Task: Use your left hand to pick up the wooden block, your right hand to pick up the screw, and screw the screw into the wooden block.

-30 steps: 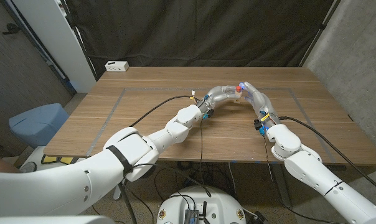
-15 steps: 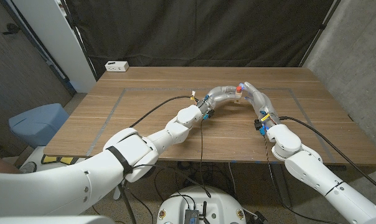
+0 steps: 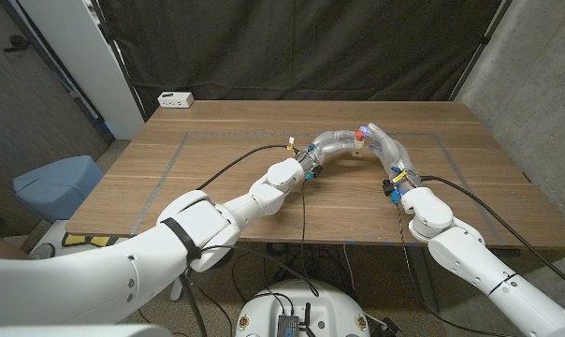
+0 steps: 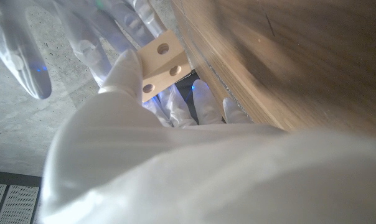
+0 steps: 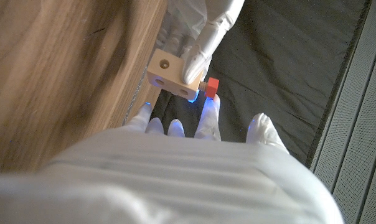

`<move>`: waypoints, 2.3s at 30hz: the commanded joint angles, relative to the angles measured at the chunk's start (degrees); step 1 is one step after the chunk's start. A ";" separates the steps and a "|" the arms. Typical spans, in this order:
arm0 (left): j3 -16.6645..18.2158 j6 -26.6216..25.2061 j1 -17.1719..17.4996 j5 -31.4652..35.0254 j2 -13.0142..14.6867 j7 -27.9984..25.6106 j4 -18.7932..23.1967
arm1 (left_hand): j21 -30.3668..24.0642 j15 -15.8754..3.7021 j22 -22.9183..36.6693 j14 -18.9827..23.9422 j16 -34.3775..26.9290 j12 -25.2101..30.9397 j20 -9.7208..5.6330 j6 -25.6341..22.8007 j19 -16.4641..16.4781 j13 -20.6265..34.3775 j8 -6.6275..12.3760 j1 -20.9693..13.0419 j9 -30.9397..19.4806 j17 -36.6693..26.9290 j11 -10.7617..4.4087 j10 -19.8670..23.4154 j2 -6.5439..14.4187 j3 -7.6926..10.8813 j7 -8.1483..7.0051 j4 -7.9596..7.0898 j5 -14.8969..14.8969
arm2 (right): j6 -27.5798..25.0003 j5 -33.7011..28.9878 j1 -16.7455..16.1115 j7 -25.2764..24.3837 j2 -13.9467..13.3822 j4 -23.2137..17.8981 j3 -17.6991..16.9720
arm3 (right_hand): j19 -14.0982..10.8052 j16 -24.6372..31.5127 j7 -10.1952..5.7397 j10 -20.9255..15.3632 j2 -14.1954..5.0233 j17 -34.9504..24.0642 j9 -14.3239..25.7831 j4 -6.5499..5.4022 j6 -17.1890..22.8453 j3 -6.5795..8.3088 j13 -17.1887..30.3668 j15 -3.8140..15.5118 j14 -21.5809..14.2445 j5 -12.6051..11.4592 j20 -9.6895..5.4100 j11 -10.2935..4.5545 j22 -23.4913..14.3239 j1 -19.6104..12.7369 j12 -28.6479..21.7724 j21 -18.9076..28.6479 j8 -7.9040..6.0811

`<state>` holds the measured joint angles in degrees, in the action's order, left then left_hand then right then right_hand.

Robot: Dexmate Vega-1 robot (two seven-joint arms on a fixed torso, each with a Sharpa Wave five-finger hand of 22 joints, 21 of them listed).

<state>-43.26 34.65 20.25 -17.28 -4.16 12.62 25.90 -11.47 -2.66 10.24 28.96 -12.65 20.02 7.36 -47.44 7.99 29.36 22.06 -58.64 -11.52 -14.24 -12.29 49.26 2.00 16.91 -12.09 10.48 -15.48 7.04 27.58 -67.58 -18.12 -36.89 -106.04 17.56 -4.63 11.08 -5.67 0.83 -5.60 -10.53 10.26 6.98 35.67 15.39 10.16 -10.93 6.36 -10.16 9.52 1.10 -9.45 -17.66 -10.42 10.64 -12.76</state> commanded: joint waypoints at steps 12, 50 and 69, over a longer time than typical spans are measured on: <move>0.23 -0.13 -0.13 -0.36 0.00 0.23 -0.52 | -0.46 -5.04 0.35 0.48 -0.18 0.65 0.41 -4.46 0.20 5.98 0.20 1.89 -0.69 -0.14 -0.29 0.92 3.45 2.16 2.48 -1.76 -0.42 | -0.54 0.08 -0.28 -1.11 0.39 -0.22 -0.20 | -1.61 0.37 0.84 -1.36 -0.09 -0.13 0.33 0.59 3.27 0.17 0.10 -0.13 -1.26 0.03 0.46 -0.41 -0.22 0.35 -0.76 0.56 -0.57; 0.07 -1.69 -1.73 -0.78 -1.44 0.68 -3.35 | -0.50 -5.08 0.36 0.60 -0.20 0.72 0.26 -4.57 0.32 5.99 0.17 1.95 -0.70 -0.18 -0.29 1.06 3.59 2.31 2.53 -1.79 -0.47 | 0.67 0.04 -1.32 -1.14 0.34 -0.50 -1.00 | -3.79 0.51 2.32 -4.55 -0.50 -0.06 0.57 1.07 12.11 0.90 0.08 0.37 -3.49 0.00 0.94 -1.69 -0.18 0.00 -0.98 0.51 -1.79; -0.03 -0.45 -0.86 -0.60 -0.75 0.58 -1.96 | -0.50 -5.09 0.36 0.58 -0.16 0.74 0.24 -4.61 0.33 6.01 0.15 1.84 -0.70 -0.17 -0.30 1.09 3.59 2.43 2.50 -1.70 -0.50 | 0.50 0.04 -2.24 -2.02 0.26 -1.03 -1.79 | -4.37 0.33 1.48 -4.55 -0.44 -0.07 0.60 1.29 8.95 1.24 0.11 0.62 -3.74 -0.01 0.79 -0.29 -0.19 -0.24 -0.53 0.39 0.58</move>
<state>-43.26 33.12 18.64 -17.99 -5.44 13.29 22.84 -11.47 -2.87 10.54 29.16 -12.65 19.00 7.36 -47.44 7.99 29.36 21.77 -58.64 -11.52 -14.23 -12.25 49.30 2.00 17.16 -12.09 10.72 -15.69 7.87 27.61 -69.38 -19.70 -36.50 -106.70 16.14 -8.63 11.52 -4.01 -3.64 -5.60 -10.39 10.75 8.06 45.20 16.23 10.16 -10.23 3.17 -10.16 10.23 0.16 -9.45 -17.67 -11.18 11.03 -12.48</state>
